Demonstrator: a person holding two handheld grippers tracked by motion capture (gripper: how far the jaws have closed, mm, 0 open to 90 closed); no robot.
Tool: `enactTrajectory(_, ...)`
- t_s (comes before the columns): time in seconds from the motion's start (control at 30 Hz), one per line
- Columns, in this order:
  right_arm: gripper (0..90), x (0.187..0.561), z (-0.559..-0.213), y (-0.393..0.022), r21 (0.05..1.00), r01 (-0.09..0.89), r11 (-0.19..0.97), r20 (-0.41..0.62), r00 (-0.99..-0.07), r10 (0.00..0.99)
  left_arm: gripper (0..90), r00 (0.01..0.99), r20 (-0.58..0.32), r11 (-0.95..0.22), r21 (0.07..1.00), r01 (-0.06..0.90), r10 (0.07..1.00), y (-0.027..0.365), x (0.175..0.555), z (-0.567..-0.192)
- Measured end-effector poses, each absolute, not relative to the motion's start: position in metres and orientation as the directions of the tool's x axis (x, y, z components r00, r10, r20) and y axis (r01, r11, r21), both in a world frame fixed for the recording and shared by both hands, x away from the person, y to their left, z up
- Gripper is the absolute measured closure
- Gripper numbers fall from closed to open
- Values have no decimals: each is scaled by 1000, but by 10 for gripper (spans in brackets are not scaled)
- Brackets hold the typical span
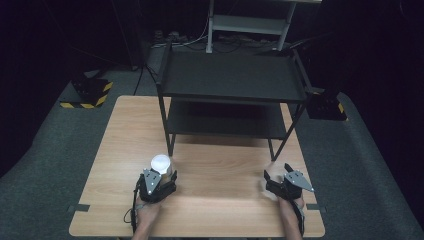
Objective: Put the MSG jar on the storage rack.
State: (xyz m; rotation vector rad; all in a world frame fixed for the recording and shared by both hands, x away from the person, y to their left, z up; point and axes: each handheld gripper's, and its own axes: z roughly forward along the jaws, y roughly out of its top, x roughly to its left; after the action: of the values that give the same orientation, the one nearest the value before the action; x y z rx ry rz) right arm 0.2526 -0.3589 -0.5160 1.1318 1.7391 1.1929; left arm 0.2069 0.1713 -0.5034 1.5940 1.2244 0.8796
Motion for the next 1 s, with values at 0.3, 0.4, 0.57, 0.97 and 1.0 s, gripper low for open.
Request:
enactTrajectory(0.3, 117, 253, -516, -358, 948, 261, 183, -86, -345, 935, 307, 243, -7, -70, 948, 310, 970, 171, 205, -506)
enactTrajectory(0.4, 117, 253, -515, -358, 947, 262, 184, -86, -345, 935, 309, 238, -9, -67, 949, 309, 971, 170, 205, -507)
enactTrajectory(0.57, 117, 253, -516, -359, 948, 260, 184, -86, -346, 934, 311, 238, -8, -69, 947, 314, 971, 170, 205, -505)
enactTrajectory(0.97, 117, 253, -516, -359, 948, 261, 183, -85, -348, 934, 313, 258, 17, -96, 950, 296, 966, 170, 205, -497)
enactTrajectory(1.0, 118, 253, -515, -359, 948, 261, 183, -85, -348, 934, 313, 265, 16, -95, 952, 291, 964, 170, 205, -496)
